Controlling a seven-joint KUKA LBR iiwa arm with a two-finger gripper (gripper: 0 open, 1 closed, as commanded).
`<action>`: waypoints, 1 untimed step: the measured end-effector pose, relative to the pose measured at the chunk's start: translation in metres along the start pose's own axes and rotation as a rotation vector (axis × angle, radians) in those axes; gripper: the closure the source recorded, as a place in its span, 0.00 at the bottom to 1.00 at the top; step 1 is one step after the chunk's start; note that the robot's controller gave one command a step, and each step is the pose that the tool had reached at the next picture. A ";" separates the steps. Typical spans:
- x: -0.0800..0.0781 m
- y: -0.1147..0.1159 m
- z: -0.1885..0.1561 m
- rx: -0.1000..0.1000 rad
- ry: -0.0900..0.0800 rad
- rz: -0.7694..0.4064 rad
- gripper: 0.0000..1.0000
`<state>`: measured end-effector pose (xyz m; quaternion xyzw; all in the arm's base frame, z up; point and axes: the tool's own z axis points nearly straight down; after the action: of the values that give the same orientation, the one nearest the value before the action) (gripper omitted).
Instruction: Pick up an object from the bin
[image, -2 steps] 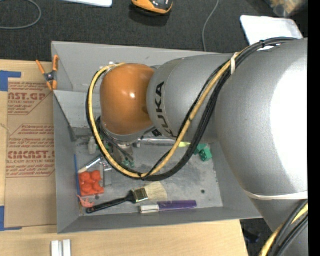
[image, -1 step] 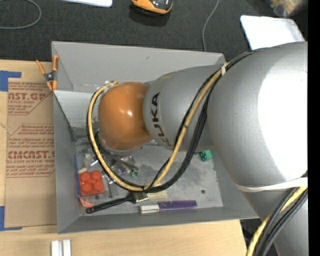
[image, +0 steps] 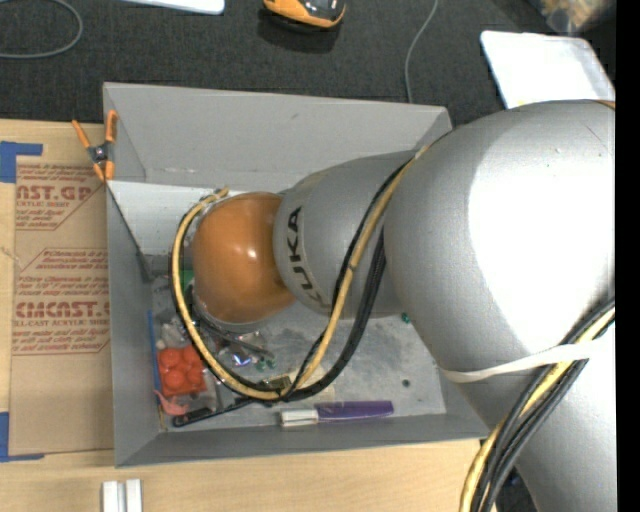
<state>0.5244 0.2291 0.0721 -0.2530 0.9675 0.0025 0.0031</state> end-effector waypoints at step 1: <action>-0.004 0.003 0.000 0.001 -0.004 0.018 1.00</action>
Offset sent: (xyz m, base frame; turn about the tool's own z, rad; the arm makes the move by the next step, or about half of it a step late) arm 0.0000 0.0000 0.0000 0.0000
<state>0.5260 0.2340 0.0723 -0.2444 0.9697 0.0024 0.0051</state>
